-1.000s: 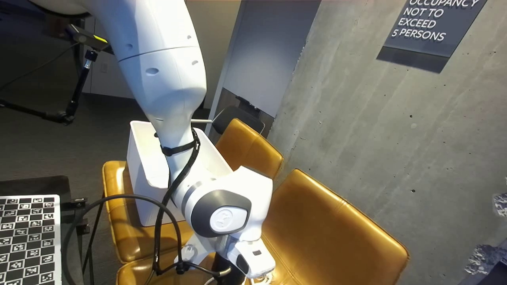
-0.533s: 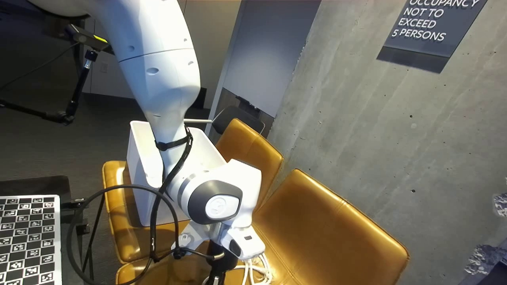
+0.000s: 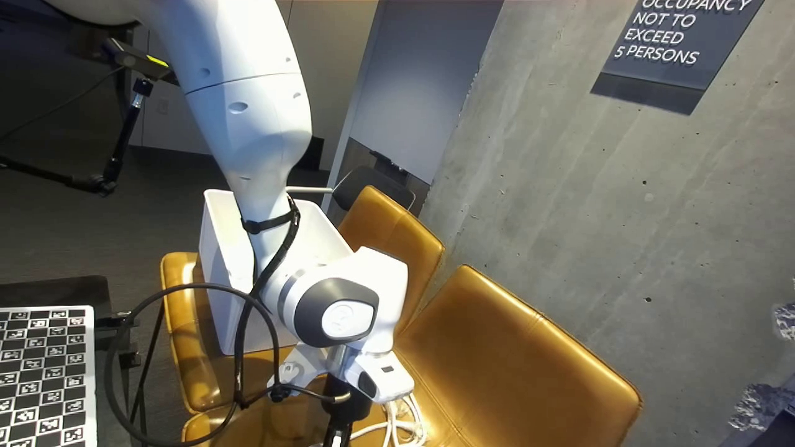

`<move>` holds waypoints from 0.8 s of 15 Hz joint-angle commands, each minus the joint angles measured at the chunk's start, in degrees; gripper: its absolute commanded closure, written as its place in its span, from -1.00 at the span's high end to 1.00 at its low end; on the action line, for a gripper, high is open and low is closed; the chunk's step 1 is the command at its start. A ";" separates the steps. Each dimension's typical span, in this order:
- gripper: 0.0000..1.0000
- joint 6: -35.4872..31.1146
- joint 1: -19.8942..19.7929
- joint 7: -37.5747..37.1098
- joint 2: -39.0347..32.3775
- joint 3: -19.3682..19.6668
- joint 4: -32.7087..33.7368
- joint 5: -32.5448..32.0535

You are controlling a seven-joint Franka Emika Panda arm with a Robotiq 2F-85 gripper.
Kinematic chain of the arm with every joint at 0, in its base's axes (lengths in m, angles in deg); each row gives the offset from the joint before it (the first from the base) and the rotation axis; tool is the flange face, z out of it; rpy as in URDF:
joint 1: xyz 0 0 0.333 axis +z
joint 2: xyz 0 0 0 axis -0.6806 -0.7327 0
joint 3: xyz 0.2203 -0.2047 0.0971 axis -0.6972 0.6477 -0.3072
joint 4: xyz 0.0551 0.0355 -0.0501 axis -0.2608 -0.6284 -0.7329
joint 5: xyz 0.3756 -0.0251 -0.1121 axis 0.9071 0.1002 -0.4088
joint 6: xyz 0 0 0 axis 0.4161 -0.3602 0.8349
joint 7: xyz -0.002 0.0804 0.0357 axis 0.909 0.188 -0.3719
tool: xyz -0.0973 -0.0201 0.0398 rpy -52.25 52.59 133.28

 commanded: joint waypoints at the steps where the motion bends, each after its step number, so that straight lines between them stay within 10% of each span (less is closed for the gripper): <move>1: -0.96 0.61 0.90 -1.19 0.02 0.61 -0.17 -0.23; 12: -0.96 1.78 6.07 -1.46 25.07 -0.40 -5.08 -4.35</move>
